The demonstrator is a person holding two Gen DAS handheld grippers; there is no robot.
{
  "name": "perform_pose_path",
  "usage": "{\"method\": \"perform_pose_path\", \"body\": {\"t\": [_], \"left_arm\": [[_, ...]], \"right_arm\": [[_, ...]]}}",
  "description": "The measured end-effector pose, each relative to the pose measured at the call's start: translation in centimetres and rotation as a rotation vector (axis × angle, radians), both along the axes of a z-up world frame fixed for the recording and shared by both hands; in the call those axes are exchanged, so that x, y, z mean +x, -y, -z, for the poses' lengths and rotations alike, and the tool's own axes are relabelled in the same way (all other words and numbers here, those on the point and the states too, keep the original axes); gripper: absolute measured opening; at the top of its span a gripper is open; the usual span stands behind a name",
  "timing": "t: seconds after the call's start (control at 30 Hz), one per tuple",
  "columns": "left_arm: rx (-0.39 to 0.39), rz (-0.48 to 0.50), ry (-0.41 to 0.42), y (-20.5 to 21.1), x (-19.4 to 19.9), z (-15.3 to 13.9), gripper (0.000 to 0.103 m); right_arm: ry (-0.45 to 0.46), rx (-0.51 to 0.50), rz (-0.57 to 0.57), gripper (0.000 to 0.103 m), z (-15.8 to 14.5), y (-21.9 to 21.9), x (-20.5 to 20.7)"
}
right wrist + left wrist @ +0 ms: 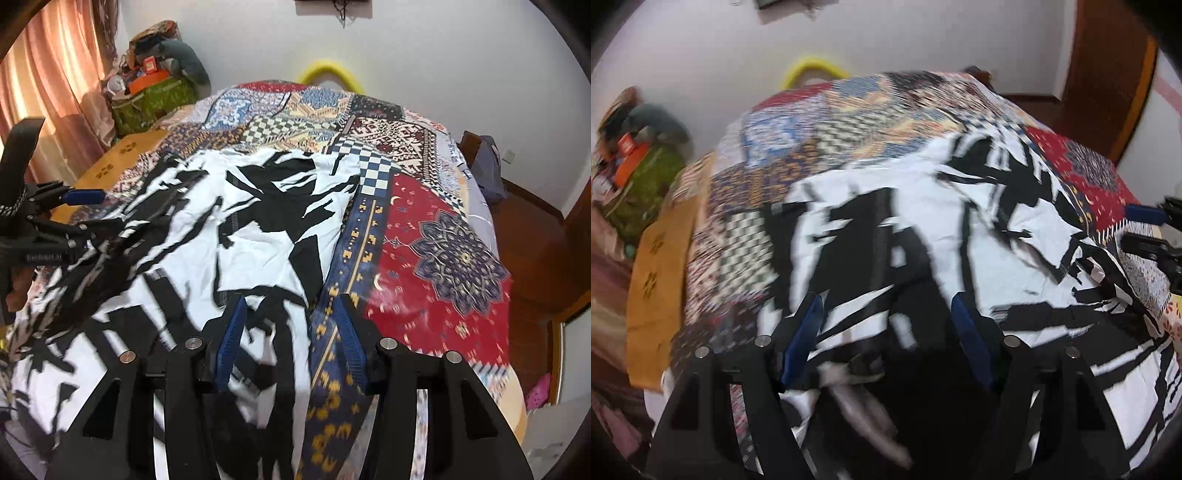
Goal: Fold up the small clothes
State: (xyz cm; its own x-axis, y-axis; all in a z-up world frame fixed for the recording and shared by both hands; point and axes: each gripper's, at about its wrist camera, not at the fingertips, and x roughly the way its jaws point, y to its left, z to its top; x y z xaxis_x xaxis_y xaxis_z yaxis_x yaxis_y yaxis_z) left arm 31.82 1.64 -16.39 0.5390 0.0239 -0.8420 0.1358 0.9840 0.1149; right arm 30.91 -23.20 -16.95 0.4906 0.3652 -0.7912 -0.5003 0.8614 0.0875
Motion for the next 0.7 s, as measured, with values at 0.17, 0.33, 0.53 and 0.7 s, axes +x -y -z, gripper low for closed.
{"method": "perform_pose_path", "body": {"t": [0.17,0.33,0.53,0.7], "left_arm": [[-0.024,-0.112,0.023,-5.4,-3.9,-1.5,0.082],[-0.039,-0.207,-0.03,-10.3,-8.2,0.0,0.082],[-0.069,-0.287,-0.147,-14.3,-12.2,4.3,0.082],[-0.118,-0.307,-0.218,-15.2,-13.7,7.2,0.069]], "right_arm": [[-0.004,0.058,0.05,0.062,-1.2,1.8,-2.4],[-0.104,0.104,0.112,0.063,0.7,3.7,-4.0],[-0.26,0.135,0.171,0.063,5.0,5.5,-5.8],[-0.32,0.16,0.156,0.058,6.6,5.4,-6.7]]}}
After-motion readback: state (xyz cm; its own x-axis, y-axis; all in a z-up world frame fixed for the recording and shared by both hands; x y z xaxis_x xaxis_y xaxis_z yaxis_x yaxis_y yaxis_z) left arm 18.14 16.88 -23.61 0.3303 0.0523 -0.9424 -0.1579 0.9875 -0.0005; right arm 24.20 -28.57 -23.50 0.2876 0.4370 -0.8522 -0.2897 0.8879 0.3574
